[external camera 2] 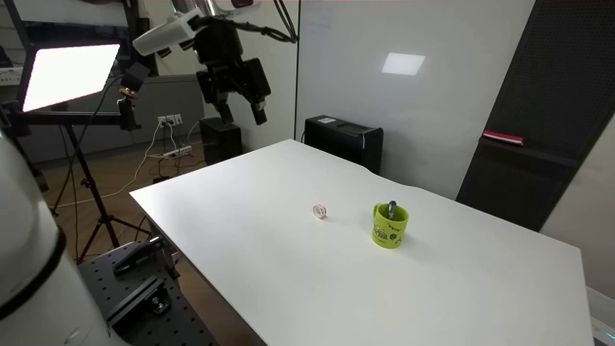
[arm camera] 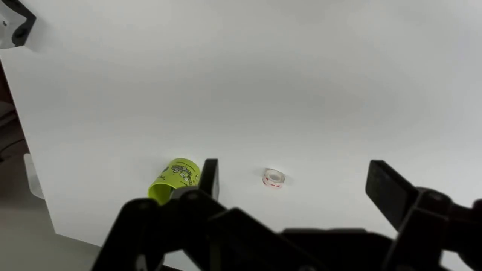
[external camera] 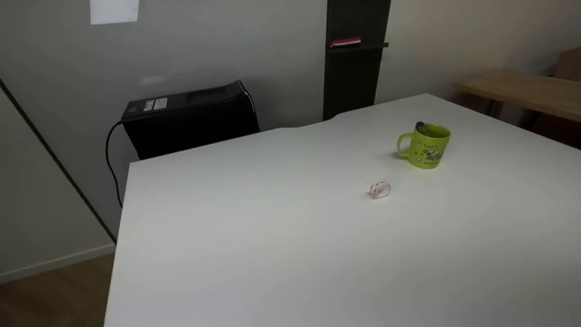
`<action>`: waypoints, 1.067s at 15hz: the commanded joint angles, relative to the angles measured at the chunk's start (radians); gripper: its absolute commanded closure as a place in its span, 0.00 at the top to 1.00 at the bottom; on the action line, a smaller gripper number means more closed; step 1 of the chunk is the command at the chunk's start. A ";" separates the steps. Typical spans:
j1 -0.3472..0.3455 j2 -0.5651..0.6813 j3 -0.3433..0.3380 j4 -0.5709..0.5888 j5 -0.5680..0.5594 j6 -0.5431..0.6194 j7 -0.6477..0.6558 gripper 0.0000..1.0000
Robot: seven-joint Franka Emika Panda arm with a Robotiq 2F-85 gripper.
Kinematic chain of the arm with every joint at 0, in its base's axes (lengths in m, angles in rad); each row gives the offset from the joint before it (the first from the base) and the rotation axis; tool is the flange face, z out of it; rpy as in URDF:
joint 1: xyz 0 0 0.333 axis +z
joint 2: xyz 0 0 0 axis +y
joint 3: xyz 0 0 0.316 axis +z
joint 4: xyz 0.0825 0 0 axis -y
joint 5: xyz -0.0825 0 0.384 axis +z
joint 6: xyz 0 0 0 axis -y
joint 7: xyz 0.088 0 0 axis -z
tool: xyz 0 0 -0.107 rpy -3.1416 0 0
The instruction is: Take the marker out of the mug and put it on the table
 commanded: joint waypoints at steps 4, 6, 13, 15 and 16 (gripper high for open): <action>-0.059 0.050 -0.133 -0.025 -0.028 0.025 -0.013 1.00; -0.105 0.084 -0.182 -0.018 -0.048 0.044 -0.028 1.00; -0.172 0.314 -0.358 0.137 -0.072 0.105 -0.276 1.00; -0.158 0.387 -0.398 0.215 -0.046 0.079 -0.361 1.00; -0.150 0.422 -0.416 0.255 -0.029 0.065 -0.405 1.00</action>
